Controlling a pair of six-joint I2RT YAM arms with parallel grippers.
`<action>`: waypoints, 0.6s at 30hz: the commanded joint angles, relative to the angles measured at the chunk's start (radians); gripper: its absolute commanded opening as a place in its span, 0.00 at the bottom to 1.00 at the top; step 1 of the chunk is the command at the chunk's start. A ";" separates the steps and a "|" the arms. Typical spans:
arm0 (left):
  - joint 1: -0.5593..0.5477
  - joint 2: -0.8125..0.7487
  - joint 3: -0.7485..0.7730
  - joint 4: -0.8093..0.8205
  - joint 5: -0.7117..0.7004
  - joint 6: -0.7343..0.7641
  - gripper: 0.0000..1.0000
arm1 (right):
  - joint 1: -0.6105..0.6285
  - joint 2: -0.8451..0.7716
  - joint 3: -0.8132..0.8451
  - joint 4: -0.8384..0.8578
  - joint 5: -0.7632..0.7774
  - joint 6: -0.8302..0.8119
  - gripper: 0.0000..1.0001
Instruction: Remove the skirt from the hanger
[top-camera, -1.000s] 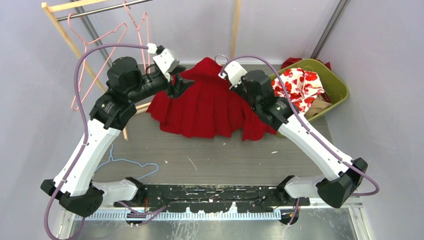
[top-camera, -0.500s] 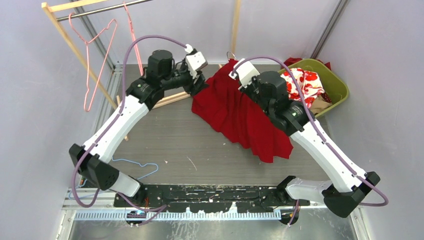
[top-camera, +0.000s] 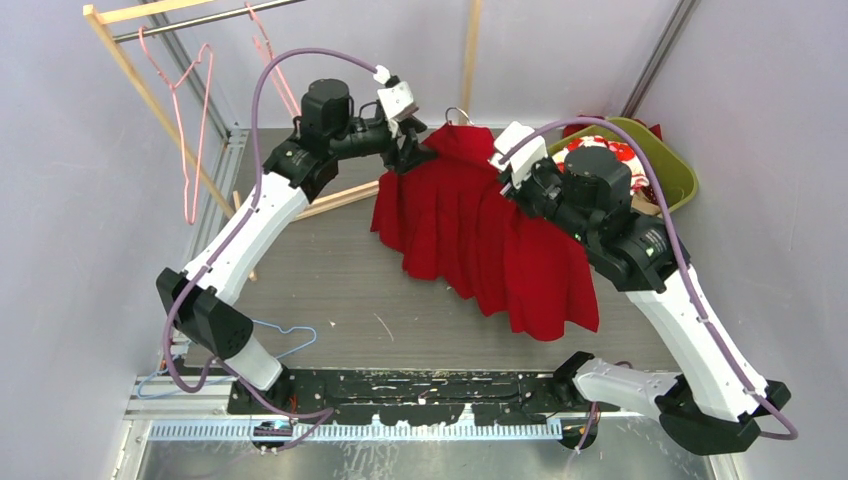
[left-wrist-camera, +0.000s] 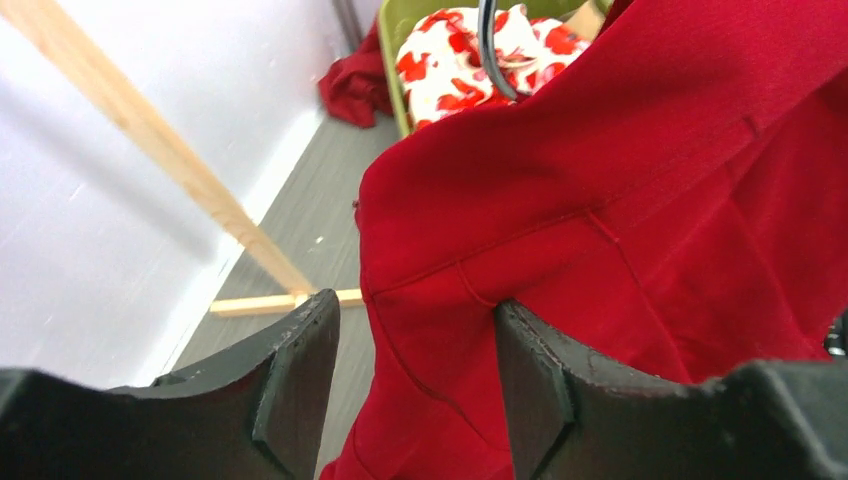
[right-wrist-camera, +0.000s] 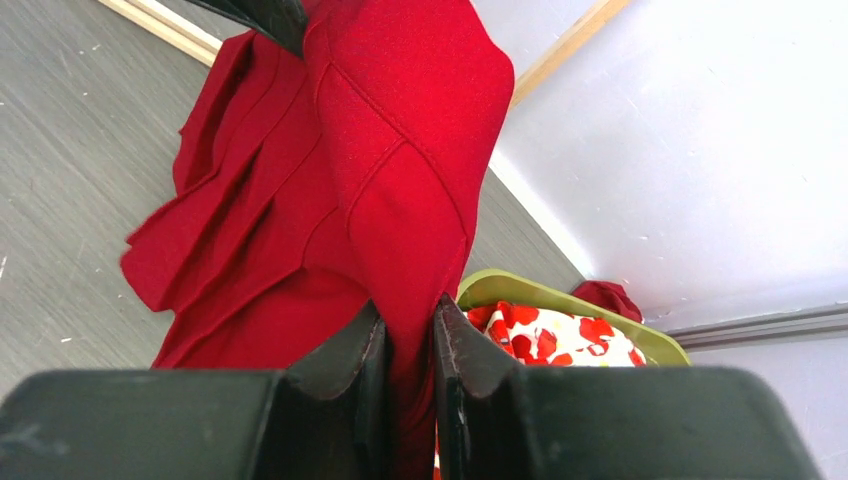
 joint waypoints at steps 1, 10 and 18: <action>0.015 -0.102 -0.003 0.127 0.212 -0.118 0.57 | 0.003 -0.037 0.040 0.045 -0.069 0.030 0.01; 0.017 -0.143 -0.134 0.275 0.321 -0.276 0.07 | 0.003 -0.027 0.064 0.037 -0.089 0.067 0.01; 0.018 -0.141 -0.219 0.265 0.370 -0.314 0.37 | 0.003 -0.010 0.106 0.020 -0.098 0.066 0.01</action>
